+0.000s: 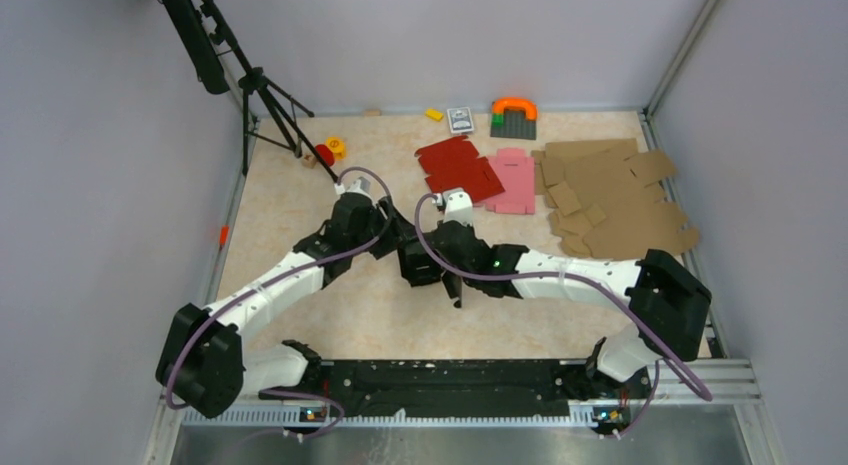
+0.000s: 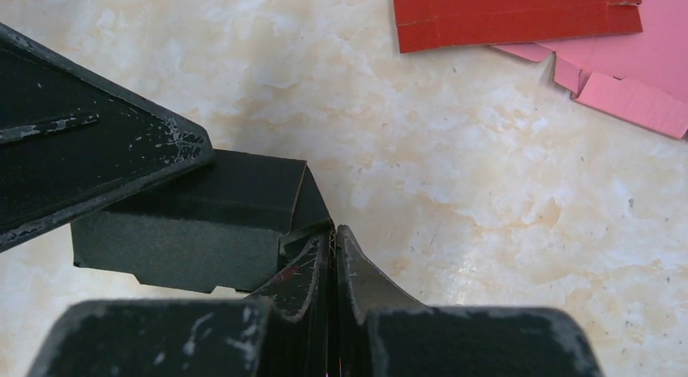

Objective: Fold the paper box
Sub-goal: Fold the paper box at the center of the board.

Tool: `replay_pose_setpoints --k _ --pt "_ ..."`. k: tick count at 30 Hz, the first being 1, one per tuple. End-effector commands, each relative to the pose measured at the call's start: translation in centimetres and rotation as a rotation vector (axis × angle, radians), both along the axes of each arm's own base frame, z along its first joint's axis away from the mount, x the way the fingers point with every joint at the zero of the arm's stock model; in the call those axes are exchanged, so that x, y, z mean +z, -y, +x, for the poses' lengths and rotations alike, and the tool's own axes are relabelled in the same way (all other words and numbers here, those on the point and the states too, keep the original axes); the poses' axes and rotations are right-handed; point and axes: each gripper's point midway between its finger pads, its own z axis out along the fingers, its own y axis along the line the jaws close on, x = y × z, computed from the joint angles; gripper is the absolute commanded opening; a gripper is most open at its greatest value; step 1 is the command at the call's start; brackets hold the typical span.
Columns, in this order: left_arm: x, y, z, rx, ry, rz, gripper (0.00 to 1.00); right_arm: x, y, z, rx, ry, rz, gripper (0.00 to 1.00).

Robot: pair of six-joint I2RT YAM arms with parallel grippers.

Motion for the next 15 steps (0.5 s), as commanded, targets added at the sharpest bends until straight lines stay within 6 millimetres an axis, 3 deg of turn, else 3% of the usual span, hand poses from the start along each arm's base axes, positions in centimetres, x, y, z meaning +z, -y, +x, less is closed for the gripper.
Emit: replay_pose_setpoints --k 1,6,9,15 --pt "0.3 -0.8 0.2 0.097 0.024 -0.004 0.58 1.3 -2.1 -0.6 0.024 -0.007 0.079 0.00" --pt "0.4 -0.9 0.2 0.162 0.059 0.021 0.53 1.5 -2.6 -0.9 0.041 -0.018 0.117 0.00" --pt "0.0 -0.9 0.1 0.174 0.070 0.036 0.46 1.6 -2.8 -1.2 0.056 -0.019 0.140 0.07" --pt "-1.0 -1.3 -0.1 0.174 0.093 0.097 0.46 2.1 -2.0 -1.6 0.059 -0.004 0.160 0.11"
